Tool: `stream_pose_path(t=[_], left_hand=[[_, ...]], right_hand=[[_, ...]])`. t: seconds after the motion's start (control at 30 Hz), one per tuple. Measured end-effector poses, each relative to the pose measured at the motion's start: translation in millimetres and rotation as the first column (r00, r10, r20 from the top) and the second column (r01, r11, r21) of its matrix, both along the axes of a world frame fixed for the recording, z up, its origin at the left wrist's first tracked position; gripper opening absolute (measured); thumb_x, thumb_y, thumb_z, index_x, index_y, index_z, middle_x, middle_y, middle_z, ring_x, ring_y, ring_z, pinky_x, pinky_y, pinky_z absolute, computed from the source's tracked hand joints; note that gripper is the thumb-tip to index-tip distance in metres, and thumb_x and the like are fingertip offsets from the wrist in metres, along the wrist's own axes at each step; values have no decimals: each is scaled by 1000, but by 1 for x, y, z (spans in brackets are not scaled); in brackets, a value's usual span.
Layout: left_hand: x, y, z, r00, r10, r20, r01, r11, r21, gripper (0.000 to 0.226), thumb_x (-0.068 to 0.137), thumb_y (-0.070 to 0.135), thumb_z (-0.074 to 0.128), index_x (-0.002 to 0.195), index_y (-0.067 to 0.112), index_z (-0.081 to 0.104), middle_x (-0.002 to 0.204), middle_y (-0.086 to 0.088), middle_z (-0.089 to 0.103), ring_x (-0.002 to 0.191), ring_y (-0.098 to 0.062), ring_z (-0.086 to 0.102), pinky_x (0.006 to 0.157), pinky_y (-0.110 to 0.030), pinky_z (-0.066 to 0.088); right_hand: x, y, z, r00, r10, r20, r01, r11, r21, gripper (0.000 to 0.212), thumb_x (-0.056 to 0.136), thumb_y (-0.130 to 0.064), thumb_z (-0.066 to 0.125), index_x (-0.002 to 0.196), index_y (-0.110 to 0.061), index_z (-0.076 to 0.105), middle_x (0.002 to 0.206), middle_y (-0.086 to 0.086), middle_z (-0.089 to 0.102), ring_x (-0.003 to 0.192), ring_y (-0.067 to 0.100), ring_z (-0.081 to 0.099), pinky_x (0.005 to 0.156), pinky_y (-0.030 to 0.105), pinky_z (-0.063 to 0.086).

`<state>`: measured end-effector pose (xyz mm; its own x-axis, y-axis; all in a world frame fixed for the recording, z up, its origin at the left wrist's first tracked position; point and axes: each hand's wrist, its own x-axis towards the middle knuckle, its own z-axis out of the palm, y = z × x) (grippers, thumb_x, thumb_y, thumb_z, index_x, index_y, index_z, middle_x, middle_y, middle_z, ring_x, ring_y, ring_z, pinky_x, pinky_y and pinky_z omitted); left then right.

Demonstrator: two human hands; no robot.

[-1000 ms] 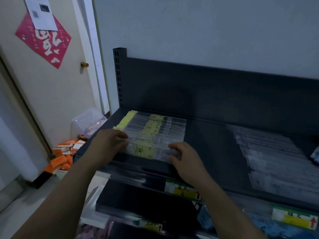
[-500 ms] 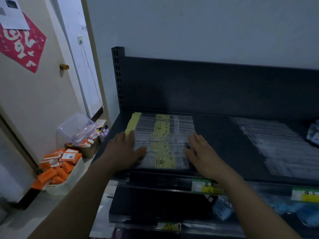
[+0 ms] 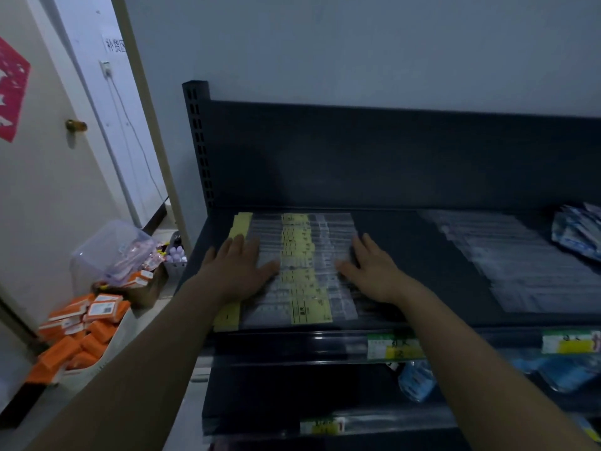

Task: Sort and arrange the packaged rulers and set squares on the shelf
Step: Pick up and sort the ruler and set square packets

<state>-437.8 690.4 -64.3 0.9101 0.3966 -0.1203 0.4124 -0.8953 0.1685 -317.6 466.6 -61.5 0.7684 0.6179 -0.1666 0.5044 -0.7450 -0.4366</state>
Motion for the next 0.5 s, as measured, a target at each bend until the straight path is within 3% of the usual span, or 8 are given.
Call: stream_pose_path(t=[0.1,0.23,0.37,0.5], left_hand=[[-1,-1,-12,1000,8,-7,-8,1000,11,82,90,70,15,153,21,-2,161,-6,-7,148,-23,-6,119,-45,-1],[0,1,-11,998,29,47,-29,1000,6,79,90,69,18,151,19,13,160,-8,9,147,-26,7,119,-47,8],[-2,-14,7,929,-50,367,20,996,84,52,95,53,32,128,18,51,132,-4,54,121,-26,48,101,-42,38],[-1,-45,23,823,-108,558,122,992,12,43,96,38,44,129,15,58,127,-6,62,115,-27,55,96,-34,41]], right_hand=[[2,1,-12,996,19,87,-10,995,-95,82,93,-65,18,152,-15,-8,159,4,-16,146,14,-12,119,34,-8],[4,-2,-9,999,-10,38,9,1000,11,77,95,-60,21,152,-16,-4,159,2,-12,147,14,-10,119,32,-7],[1,-11,2,981,-73,181,42,984,171,63,100,-45,34,151,-15,15,159,2,11,147,14,7,119,32,-2],[-9,-28,14,935,-120,333,32,966,258,51,98,-34,45,144,-13,37,151,1,36,138,12,32,119,29,7]])
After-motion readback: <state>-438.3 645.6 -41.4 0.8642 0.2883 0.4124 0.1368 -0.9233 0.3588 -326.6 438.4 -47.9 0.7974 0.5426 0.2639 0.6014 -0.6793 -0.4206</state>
